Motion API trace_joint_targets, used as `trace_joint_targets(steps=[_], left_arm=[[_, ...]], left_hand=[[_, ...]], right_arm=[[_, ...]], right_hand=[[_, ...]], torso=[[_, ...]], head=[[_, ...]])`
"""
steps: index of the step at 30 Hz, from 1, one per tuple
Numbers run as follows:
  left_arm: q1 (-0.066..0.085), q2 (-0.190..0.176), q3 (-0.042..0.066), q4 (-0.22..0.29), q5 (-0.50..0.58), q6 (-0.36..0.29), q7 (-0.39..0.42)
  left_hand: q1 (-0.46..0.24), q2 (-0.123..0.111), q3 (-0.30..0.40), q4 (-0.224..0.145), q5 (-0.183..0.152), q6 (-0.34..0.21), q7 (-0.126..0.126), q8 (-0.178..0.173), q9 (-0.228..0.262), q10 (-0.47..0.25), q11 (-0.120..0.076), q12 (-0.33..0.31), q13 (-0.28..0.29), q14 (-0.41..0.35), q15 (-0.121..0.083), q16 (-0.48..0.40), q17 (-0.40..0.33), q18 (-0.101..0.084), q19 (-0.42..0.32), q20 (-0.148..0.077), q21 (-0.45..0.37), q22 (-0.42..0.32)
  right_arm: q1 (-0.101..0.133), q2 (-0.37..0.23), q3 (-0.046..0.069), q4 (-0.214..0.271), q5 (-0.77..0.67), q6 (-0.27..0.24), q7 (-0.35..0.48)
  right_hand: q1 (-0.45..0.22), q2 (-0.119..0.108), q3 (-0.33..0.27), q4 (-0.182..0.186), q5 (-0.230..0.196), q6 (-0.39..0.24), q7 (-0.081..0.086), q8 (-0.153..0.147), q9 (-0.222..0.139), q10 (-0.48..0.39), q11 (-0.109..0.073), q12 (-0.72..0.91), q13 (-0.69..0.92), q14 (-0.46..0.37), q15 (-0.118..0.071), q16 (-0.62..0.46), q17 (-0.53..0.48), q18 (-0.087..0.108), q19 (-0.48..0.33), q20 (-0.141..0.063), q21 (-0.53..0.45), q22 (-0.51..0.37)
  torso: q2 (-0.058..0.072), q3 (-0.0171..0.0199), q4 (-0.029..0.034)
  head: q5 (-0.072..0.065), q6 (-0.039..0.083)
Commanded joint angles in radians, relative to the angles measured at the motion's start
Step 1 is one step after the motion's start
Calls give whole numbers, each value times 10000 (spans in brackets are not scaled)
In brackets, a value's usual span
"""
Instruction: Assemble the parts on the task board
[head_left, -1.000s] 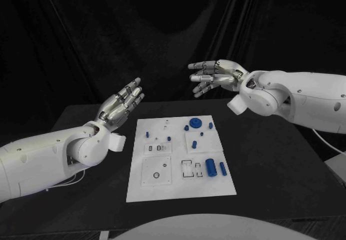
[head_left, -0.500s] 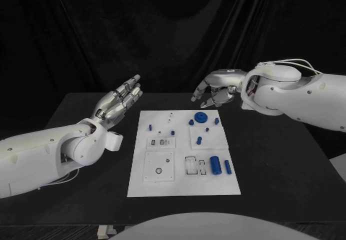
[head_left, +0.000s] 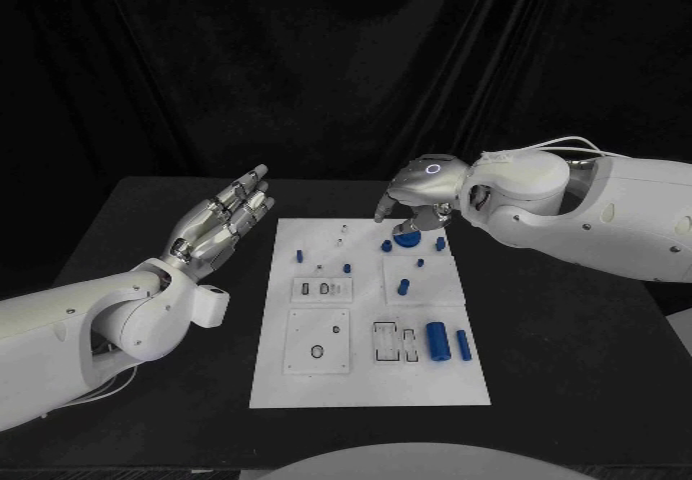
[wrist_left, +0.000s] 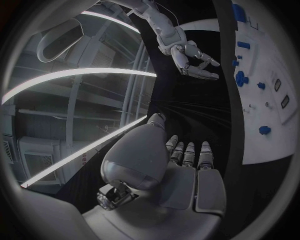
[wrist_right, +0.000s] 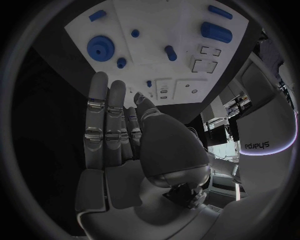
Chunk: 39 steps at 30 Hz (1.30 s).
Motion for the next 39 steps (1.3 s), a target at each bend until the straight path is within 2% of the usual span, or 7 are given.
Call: trace_joint_targets(steps=[1,5,15,23,31,36,39], left_arm=[[35,3,7,36,-135,357,898],[52,-10,7,2,-136,375,956],[67,-16,8,-90,-136,519,970],[69,19,7,-190,-136,733,941],[69,32,7,-243,-136,664,897],[69,56,7,-324,-136,704,863],[68,75,7,-374,-136,746,841]], left_hand=[[91,9,82,-11,49,-34,27,18,1,-14,82,-65,-9,-5,73,-36,-13,184,-7,71,-58,-16],[102,11,88,-13,56,-45,19,15,0,-14,91,-65,-9,-5,81,-36,-13,184,-7,80,-58,-16],[112,15,95,-8,69,-72,-5,11,-3,-14,92,-65,-9,-5,82,-36,-13,187,-7,72,-58,-16],[139,28,114,-12,84,-111,-28,5,-8,-14,80,-65,-9,-5,82,-36,-13,187,-7,68,-58,-16],[172,25,129,-21,125,-99,-46,10,-4,-14,77,-65,-9,-5,102,-36,-13,186,-7,92,-58,-16],[188,26,138,-26,155,-105,-34,11,-4,-14,87,-65,-9,-5,119,-36,-13,186,-7,110,-58,-16],[196,28,144,-29,166,-108,-28,11,-4,-14,92,-65,-9,-5,123,-36,-13,186,-7,116,-58,-16]], right_arm=[[-67,-8,8,-43,-508,-83,-366],[-220,-21,8,-151,-515,-334,-297],[-643,-59,7,-442,-518,-627,-227],[-877,3,7,-785,-519,-922,-155],[-1068,132,7,-1251,-520,-1481,-42],[-1162,169,7,-1403,-520,-2271,102],[-1193,199,7,-1463,-520,-2568,106]], right_hand=[[87,-20,130,-24,-11,40,181,-49,15,86,-11,-58,1,-92,-17,77,81,-1,-81,-12,72,82],[31,-96,292,-16,-189,-94,584,-192,-19,232,-26,-66,16,-110,-42,292,262,-1,-143,-41,255,270],[-2,-189,425,-16,-277,47,637,-165,24,126,5,-175,-4,-174,-43,516,439,-9,-229,-44,457,479],[17,-222,565,-33,-183,119,633,-177,32,44,11,-262,-8,-205,-41,696,580,-8,-309,-44,642,669],[-9,-241,733,-14,-167,140,627,-237,-3,55,34,-309,-7,-201,-44,955,759,-8,-390,-50,910,933],[59,-249,994,-49,-79,-129,258,-426,-148,-60,44,-413,-17,-288,-41,1277,972,-4,-597,-59,1289,1332],[75,-240,1065,-55,-62,-66,206,-400,-156,-53,44,-418,-14,-304,-51,1358,1020,-11,-648,-53,1388,1436]], torso=[[253,-77,110],[392,-129,189],[486,-155,223],[467,-142,144],[483,-138,204],[485,-146,188],[482,-145,196]], head=[[-71,54],[-215,138],[-240,155],[-146,-9],[-179,-47],[-141,-70],[-164,-68]])
